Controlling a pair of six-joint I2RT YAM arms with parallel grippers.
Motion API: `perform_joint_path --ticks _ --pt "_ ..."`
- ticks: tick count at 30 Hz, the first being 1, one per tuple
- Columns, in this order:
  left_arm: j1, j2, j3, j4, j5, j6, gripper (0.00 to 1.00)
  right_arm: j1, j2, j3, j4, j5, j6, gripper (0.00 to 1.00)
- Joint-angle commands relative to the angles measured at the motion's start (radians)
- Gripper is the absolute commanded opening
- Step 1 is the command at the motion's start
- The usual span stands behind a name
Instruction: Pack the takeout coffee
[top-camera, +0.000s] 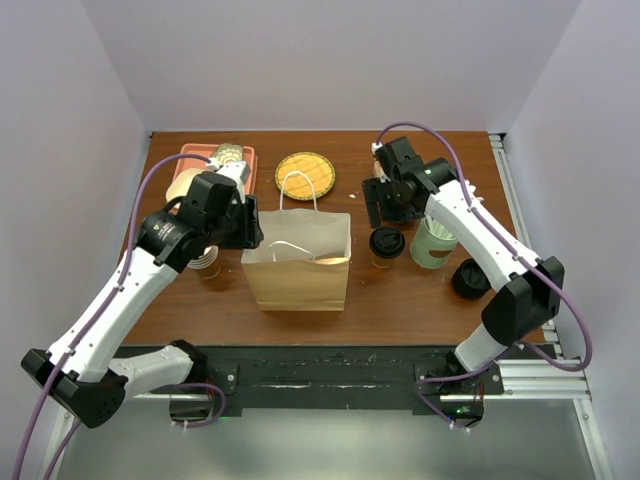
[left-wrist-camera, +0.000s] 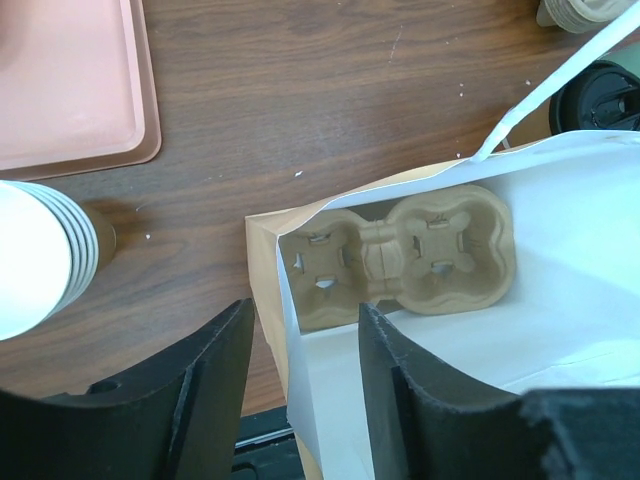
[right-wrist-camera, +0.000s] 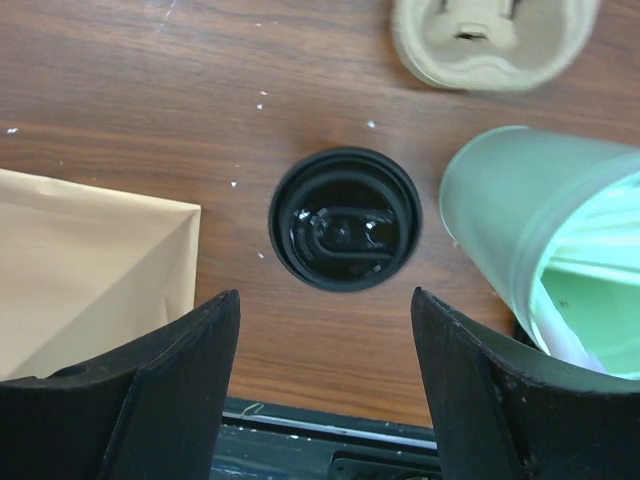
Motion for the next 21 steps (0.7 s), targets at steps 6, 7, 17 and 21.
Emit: perform_joint_path --ticks 6,7,17,21 --pt "0.003 -0.042 0.047 -0.015 -0.002 0.057 0.54 -0.006 0.114 0.01 0.052 -0.03 -0.116 0.75" --pt "0.003 -0.042 0.048 -0.018 -0.003 0.061 0.54 -0.006 0.134 0.015 0.054 -0.022 -0.127 0.76" --pt "0.003 -0.046 0.058 -0.025 -0.014 0.076 0.54 -0.007 0.174 0.001 0.032 0.019 -0.145 0.78" --pt "0.005 -0.034 0.056 -0.017 -0.003 0.076 0.54 -0.007 0.162 -0.023 0.035 0.022 -0.145 0.79"
